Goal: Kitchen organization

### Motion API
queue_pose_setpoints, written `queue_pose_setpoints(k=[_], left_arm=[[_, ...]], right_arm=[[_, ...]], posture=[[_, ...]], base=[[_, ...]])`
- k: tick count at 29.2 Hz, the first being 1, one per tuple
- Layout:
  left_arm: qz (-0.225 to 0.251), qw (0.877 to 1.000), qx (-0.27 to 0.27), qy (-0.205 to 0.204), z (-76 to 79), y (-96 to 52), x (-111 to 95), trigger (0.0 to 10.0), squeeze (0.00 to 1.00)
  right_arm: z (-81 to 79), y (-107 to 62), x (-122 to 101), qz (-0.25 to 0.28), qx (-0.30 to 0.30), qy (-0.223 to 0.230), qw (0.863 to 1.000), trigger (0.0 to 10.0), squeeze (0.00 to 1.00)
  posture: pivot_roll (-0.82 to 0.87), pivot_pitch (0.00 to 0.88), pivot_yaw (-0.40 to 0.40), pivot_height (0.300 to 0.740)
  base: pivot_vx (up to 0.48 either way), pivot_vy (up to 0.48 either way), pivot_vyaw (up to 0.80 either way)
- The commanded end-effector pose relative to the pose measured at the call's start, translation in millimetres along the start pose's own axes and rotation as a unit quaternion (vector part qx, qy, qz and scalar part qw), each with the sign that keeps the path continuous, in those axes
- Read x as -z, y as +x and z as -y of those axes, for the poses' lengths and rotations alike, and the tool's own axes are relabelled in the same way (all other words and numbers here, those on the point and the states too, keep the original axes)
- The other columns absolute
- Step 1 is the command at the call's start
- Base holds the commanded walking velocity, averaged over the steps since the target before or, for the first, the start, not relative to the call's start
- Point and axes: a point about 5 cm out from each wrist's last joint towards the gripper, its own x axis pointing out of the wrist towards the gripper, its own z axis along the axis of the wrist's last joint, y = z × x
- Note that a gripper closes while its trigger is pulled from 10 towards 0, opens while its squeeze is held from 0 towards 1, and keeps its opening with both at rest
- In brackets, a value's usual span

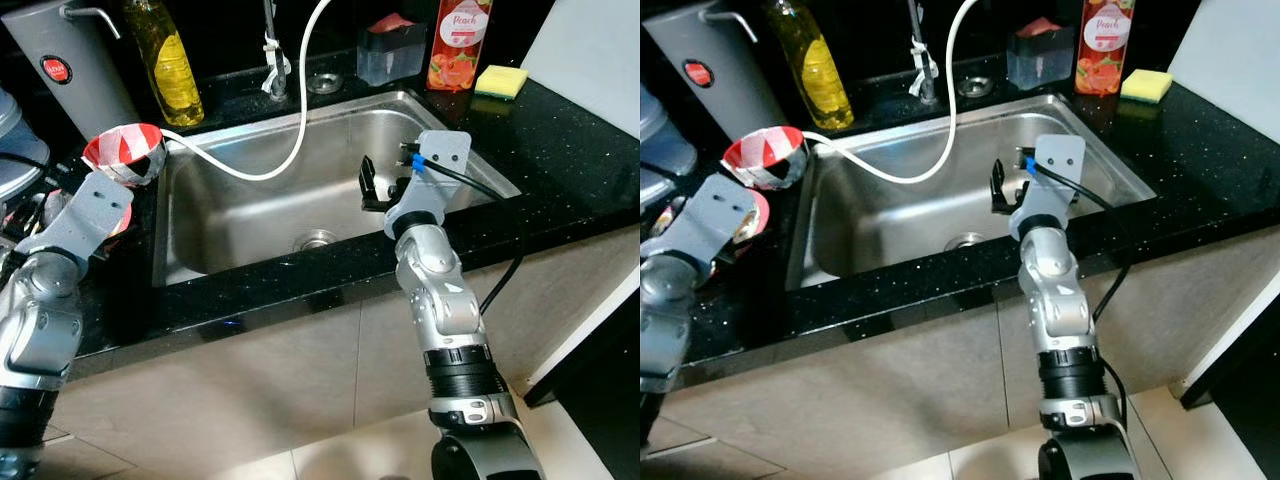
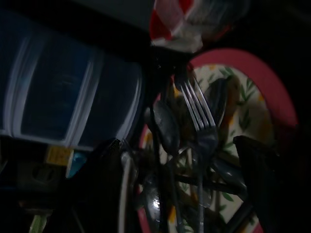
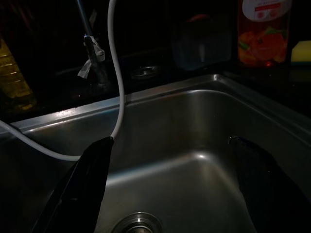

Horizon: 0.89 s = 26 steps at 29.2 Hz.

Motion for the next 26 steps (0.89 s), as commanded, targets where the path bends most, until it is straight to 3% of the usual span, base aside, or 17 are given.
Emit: queue_pose_setpoints(k=[1,5,10,16,17,19,20,21,22,23,25,26], left_arm=[[-0.004,1.0,0.021,0.009,-5.9,-5.6,-0.2,10.0,0.0],[-0.01,0.998,0.054,0.004,-11.7,-21.0,2.6,10.0,0.0],[-0.019,0.996,0.086,-0.002,-5.9,-25.9,7.6,10.0,0.0],[-0.072,0.994,0.077,0.026,0.3,-19.5,32.3,10.0,0.0],[-0.076,0.994,0.074,0.025,1.3,-17.1,34.4,9.2,0.0],[-0.078,0.994,0.073,0.024,2.1,-15.8,35.5,9.2,0.0],[-0.07,0.995,0.067,0.018,4.7,-11.1,35.3,7.9,0.0],[-0.07,0.995,0.067,0.018,4.7,-11.1,35.3,7.9,0.0],[-0.058,0.996,0.061,0.018,6.2,-8.2,33.7,6.9,0.0],[-0.046,0.997,0.051,0.017,7.5,-5.2,32.0,5.1,0.0],[-0.043,0.998,0.039,0.012,10.9,0.2,34.2,3.6,0.0],[-0.046,0.998,0.036,0.002,13.6,3.1,36.9,1.5,0.0]], right_arm=[[-3.9,-1.9,-0.6,0.0,-0.004,0.001,1.0,10.0,0.0],[-3.4,-3.2,1.6,-0.004,-0.002,0.003,1.0,10.0,0.0],[-5.9,-3.5,2.7,-0.006,-0.007,0.004,1.0,10.0,0.0],[-7.1,-2.8,2.1,-0.005,-0.006,0.006,1.0,10.0,0.0],[-7.1,-2.9,2.0,-0.005,-0.006,0.006,1.0,10.0,0.0],[-7.1,-3.0,2.0,-0.005,-0.006,0.006,1.0,10.0,0.0],[-6.7,-3.4,2.2,-0.005,-0.005,0.006,1.0,10.0,0.0],[-6.7,-3.4,2.2,-0.005,-0.005,0.006,1.0,10.0,0.0],[-6.3,-3.7,2.2,-0.005,-0.005,0.006,1.0,10.0,0.0],[-6.1,-3.8,2.2,-0.005,-0.004,0.005,1.0,10.0,0.0],[-5.7,-3.8,2.0,-0.005,-0.004,0.005,1.0,10.0,0.0],[-5.4,-3.7,1.7,-0.005,-0.003,0.005,1.0,10.0,0.0]], posture=[[0.08,0.023,0.134,0.74],[0.09,0.029,0.134,0.74],[0.1,0.03,0.134,0.74],[0.1,0.031,0.136,0.74],[0.1,0.031,0.136,0.74],[0.1,0.031,0.136,0.74],[0.1,0.031,0.136,0.74],[0.1,0.031,0.136,0.74],[0.1,0.031,0.136,0.74],[0.1,0.031,0.136,0.74],[0.09,0.029,0.135,0.74],[0.08,0.029,0.135,0.74]], base=[[0.0,0.0,0.0],[0.0,0.0,0.0],[0.0,0.0,0.0],[0.0,0.0,0.0],[0.0,0.0,0.0],[0.0,0.0,0.0],[0.0,0.0,0.0],[0.0,0.0,0.0],[0.0,0.0,0.0],[0.0,0.0,0.0],[0.0,0.0,0.0],[0.0,0.0,0.0]])
